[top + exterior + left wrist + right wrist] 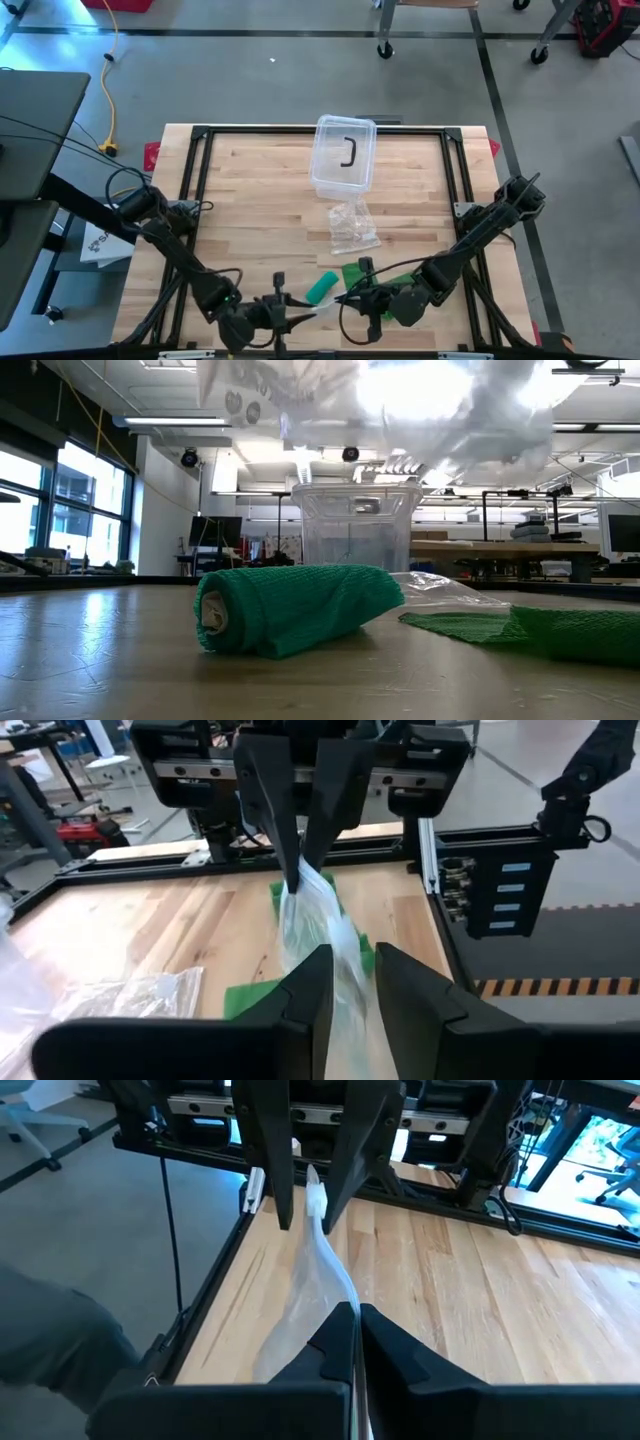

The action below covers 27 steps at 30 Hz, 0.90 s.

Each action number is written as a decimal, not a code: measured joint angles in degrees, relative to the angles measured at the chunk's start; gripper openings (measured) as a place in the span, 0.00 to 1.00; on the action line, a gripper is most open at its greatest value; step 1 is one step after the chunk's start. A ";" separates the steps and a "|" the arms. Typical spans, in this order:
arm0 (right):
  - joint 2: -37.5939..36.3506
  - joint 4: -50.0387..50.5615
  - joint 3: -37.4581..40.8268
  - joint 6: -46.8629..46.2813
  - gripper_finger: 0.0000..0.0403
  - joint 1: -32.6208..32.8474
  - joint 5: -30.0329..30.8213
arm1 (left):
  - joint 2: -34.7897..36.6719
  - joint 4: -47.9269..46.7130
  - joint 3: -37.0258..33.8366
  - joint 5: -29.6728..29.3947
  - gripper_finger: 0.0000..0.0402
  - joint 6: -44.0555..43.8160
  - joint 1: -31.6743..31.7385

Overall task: Roll bandage
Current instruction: Open the transparent zip bag

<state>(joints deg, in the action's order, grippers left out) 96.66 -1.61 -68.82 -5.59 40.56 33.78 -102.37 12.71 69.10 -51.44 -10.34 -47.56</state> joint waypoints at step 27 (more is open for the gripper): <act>0.00 0.07 0.00 -0.94 0.00 0.00 -0.02 | 0.00 -0.33 0.00 -5.97 0.08 1.39 -1.46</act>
<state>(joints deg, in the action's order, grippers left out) 96.66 -1.54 -68.82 -6.52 40.56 33.76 -102.37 12.38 69.10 -57.42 -8.95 -49.02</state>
